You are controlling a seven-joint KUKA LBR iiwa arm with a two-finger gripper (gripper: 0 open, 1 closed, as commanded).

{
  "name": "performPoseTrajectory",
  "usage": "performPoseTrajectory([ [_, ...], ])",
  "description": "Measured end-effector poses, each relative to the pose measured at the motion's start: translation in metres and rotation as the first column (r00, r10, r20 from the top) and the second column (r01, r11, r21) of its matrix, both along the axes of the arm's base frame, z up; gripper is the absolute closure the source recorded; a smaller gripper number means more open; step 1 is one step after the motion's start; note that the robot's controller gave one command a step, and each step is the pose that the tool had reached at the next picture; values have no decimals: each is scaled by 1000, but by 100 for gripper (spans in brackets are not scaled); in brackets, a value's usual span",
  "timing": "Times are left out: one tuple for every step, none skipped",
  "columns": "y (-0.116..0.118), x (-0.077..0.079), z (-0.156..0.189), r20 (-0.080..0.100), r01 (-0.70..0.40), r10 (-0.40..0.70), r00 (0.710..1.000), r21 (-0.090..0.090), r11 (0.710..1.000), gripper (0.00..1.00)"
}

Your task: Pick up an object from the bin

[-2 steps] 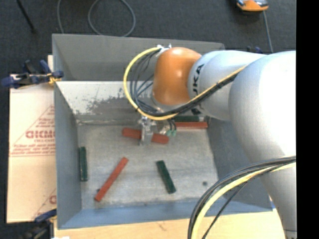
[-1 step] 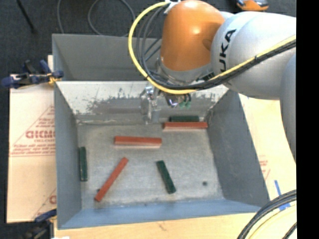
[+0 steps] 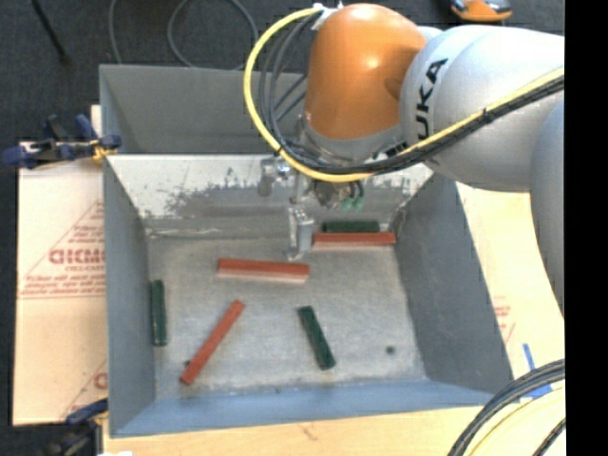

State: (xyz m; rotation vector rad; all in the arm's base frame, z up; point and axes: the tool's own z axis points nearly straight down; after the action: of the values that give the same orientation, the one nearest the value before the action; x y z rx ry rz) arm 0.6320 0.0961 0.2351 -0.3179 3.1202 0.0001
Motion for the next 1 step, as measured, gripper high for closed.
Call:
performPoseTrajectory([
  [6, -100, -132, -12, -245, 245, 970, 0, 970, 0],
])
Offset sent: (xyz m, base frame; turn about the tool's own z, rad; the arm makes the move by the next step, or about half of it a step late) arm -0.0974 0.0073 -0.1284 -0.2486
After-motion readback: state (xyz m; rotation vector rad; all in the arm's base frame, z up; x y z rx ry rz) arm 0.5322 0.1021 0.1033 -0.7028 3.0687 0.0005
